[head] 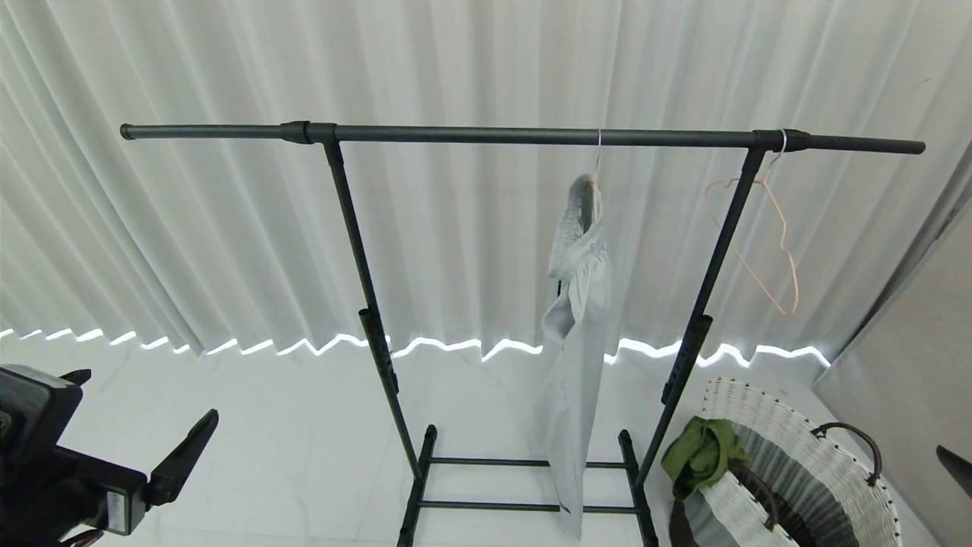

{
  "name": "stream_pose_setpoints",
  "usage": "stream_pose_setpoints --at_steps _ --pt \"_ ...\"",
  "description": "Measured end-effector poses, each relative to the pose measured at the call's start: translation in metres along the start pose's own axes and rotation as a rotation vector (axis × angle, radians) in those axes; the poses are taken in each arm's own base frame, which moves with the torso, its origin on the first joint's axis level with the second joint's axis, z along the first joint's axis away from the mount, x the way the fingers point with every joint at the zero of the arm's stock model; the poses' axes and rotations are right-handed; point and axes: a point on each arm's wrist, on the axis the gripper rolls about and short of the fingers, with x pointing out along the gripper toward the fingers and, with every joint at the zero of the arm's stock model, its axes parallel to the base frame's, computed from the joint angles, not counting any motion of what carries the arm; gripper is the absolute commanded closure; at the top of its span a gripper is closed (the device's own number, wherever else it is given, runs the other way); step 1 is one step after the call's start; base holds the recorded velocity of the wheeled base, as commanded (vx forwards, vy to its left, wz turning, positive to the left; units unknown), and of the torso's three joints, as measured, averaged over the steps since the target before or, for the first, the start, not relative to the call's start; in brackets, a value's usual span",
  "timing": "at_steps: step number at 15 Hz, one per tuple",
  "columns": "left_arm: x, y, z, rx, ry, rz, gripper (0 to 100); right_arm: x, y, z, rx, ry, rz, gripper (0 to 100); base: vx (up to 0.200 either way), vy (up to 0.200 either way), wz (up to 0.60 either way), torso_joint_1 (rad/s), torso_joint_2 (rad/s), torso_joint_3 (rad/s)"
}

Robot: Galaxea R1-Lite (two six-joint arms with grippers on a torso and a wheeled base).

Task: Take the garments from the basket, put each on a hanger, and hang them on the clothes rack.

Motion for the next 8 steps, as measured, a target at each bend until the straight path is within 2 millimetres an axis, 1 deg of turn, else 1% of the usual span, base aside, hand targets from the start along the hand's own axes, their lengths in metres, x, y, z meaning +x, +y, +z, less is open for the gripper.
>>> stream_pose_setpoints --at_steps 4,8 --pt "-0.003 0.003 -0.017 -0.012 0.087 0.058 0 0.002 -0.001 -0.005 0.001 0.025 -0.027 0 0.000 0.000 0.00 0.000 0.00 0.000" --pt "-0.005 0.001 -0.021 -0.049 0.101 0.060 0 0.003 -0.002 -0.005 -0.022 0.030 -0.040 0 0.000 0.000 0.00 0.000 0.00 0.000"
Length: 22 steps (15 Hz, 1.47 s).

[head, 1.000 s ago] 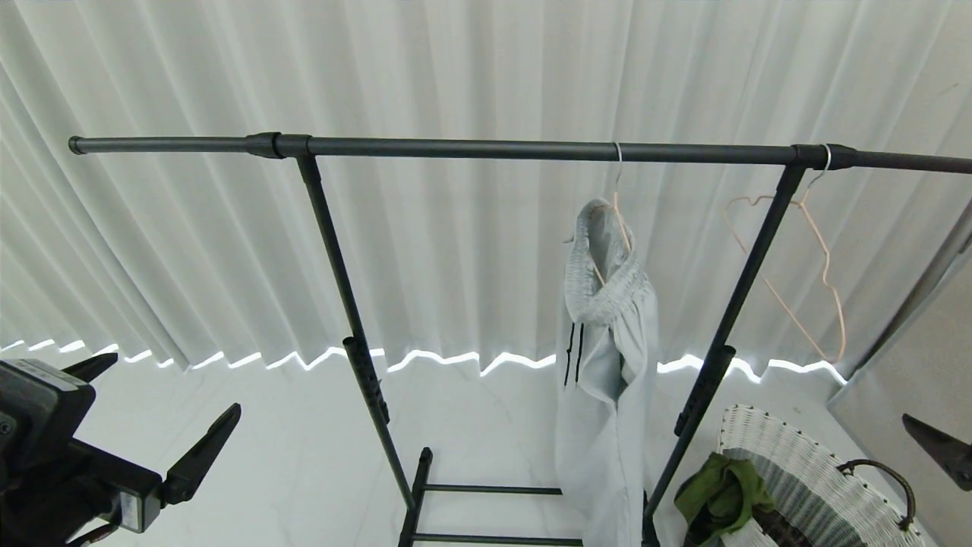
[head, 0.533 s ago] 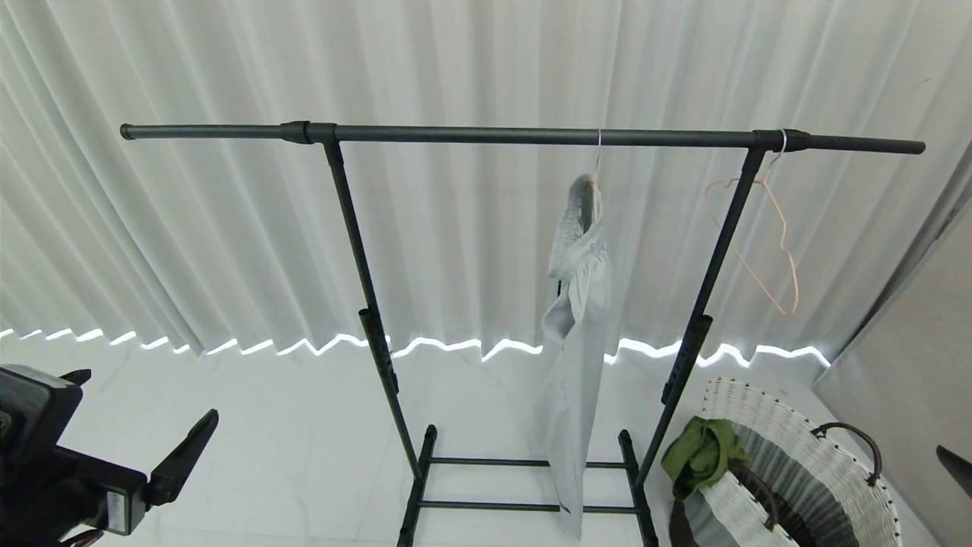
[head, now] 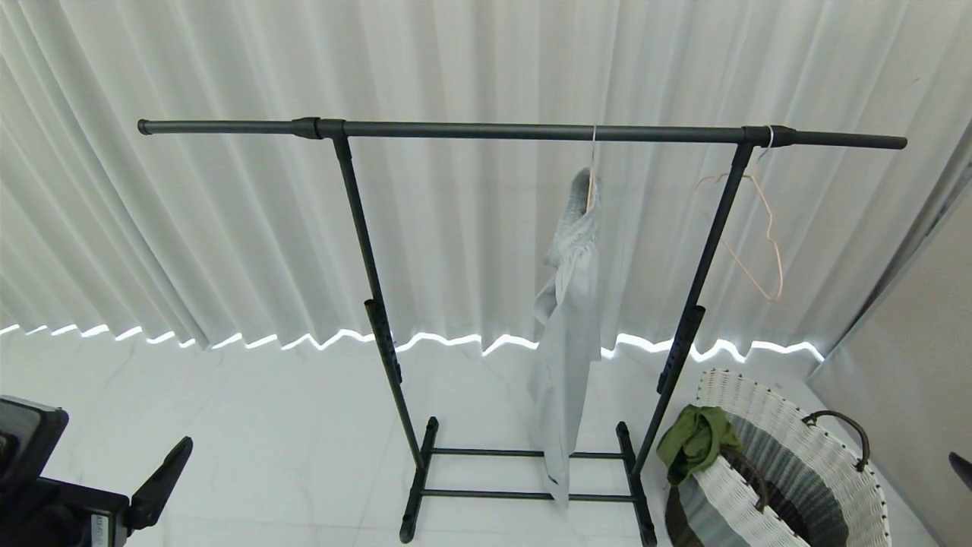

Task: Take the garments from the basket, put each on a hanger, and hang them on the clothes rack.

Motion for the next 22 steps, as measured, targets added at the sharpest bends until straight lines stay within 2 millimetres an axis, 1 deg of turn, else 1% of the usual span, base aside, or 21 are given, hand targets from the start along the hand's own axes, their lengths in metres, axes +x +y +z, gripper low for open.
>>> stream_pose_setpoints --at_steps 4,9,22 --pt "0.001 -0.001 0.001 -0.048 -0.009 -0.033 0 0.001 0.000 0.001 0.000 0.000 -0.005 0 0.000 0.000 0.00 0.000 0.00 0.000" --pt "0.002 -0.003 0.000 -0.049 -0.017 -0.078 0 0.004 0.001 0.000 -0.015 0.020 -0.018 0 0.000 0.000 0.00 -0.016 0.03 0.020" --pt "0.004 -0.002 0.003 -0.033 -0.037 -0.098 0 0.007 0.005 -0.010 -0.036 0.051 -0.013 0 0.000 0.000 0.00 -0.197 0.49 0.287"
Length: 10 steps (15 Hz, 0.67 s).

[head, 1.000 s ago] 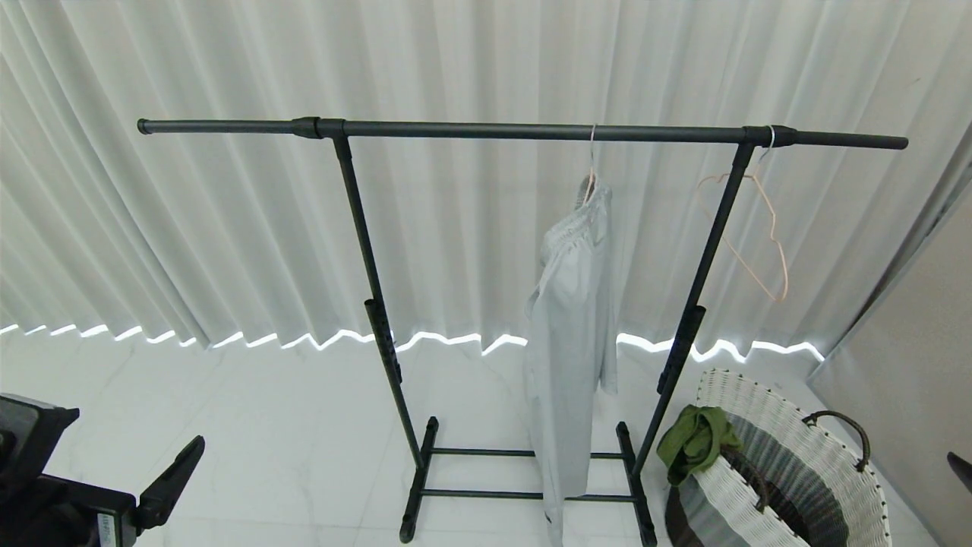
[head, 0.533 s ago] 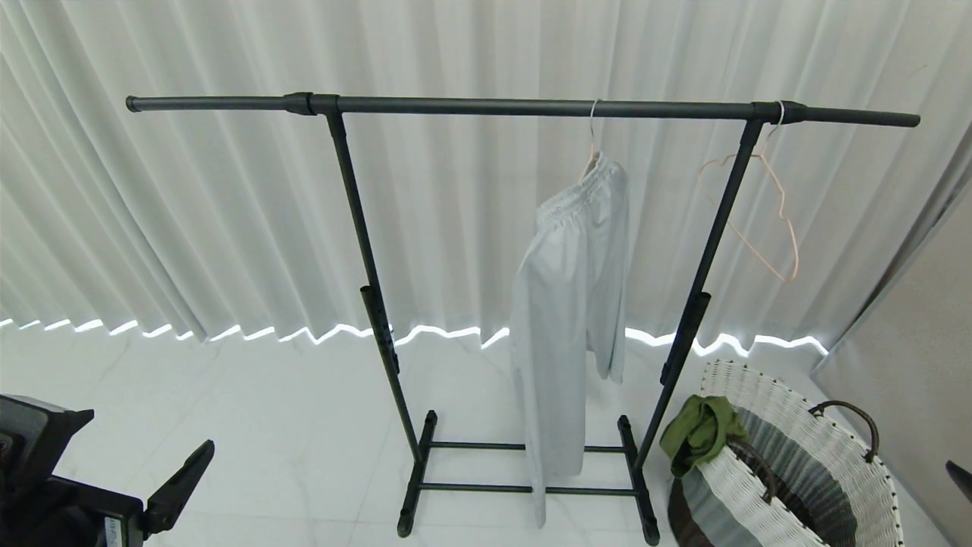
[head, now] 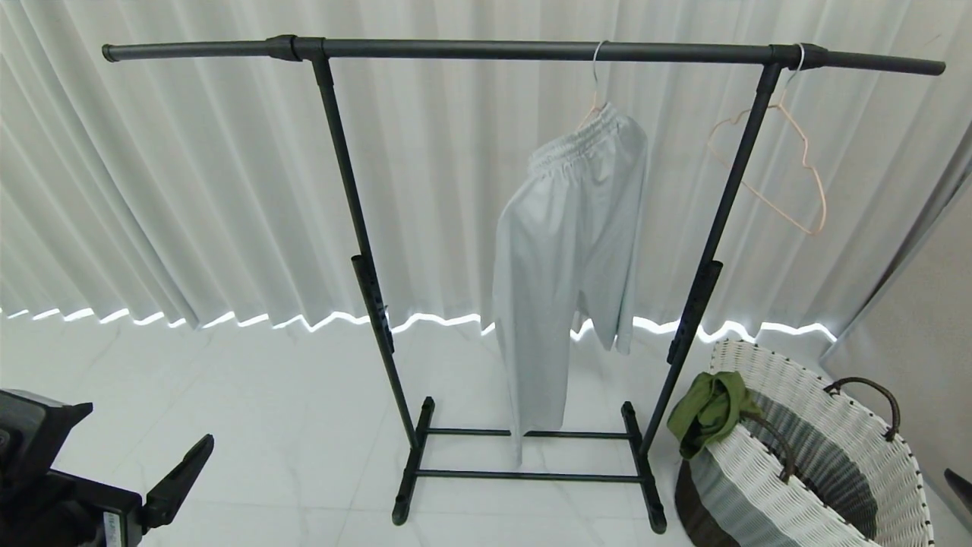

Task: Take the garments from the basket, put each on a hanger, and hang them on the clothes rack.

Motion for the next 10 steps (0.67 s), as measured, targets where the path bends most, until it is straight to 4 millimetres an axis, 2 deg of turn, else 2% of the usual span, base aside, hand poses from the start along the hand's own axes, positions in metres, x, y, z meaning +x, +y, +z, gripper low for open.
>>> stream_pose_setpoints --at_steps 10 --pt "-0.0007 -0.0033 0.0080 0.054 -0.051 -0.041 0 0.0026 -0.0009 -0.0041 -0.009 0.030 -0.023 0 0.000 0.000 0.00 -0.142 0.46 0.316"
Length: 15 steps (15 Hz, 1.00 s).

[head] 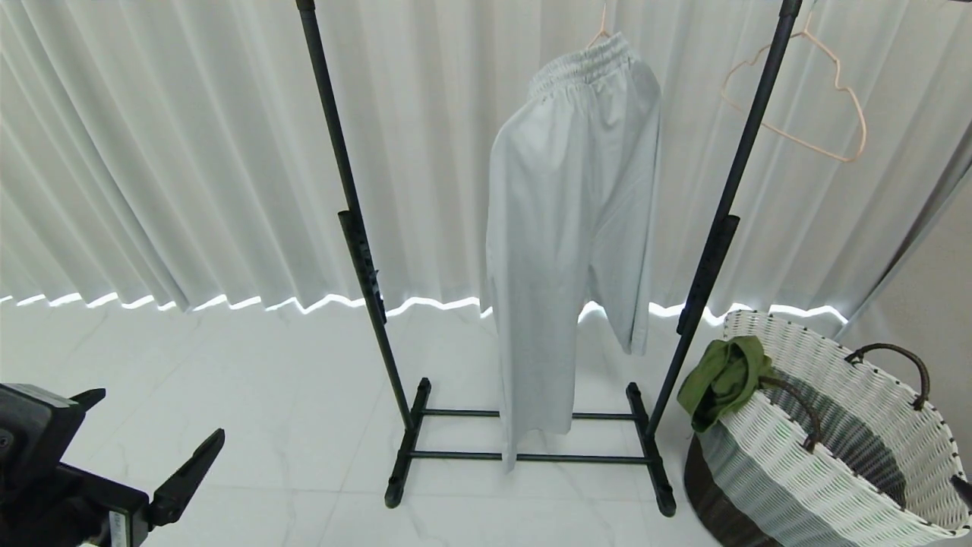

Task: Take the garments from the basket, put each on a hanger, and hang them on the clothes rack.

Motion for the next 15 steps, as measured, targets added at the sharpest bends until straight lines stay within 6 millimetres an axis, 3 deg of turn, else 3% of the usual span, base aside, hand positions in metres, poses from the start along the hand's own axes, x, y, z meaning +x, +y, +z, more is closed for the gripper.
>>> stream_pose_setpoints --at_steps 3,5,10,15 --pt "0.000 -0.001 0.000 0.034 0.001 -0.012 0 0.000 0.001 -0.003 -0.006 0.005 0.004 0 0.000 0.000 0.00 -0.067 0.44 0.367" --pt "0.001 -0.003 0.000 0.042 -0.002 -0.027 0 0.000 0.002 -0.006 -0.012 0.010 0.005 0 0.000 -0.200 0.00 -0.032 0.22 0.176" --pt "0.001 -0.005 0.000 0.047 -0.007 -0.042 0 -0.001 0.004 -0.016 -0.020 0.018 0.007 0 0.000 -0.200 0.00 -0.006 0.04 0.037" --pt "0.002 -0.005 0.001 0.043 -0.010 -0.046 0 -0.001 0.004 -0.019 -0.023 0.019 0.011 0 0.000 0.000 0.00 0.000 0.00 0.000"
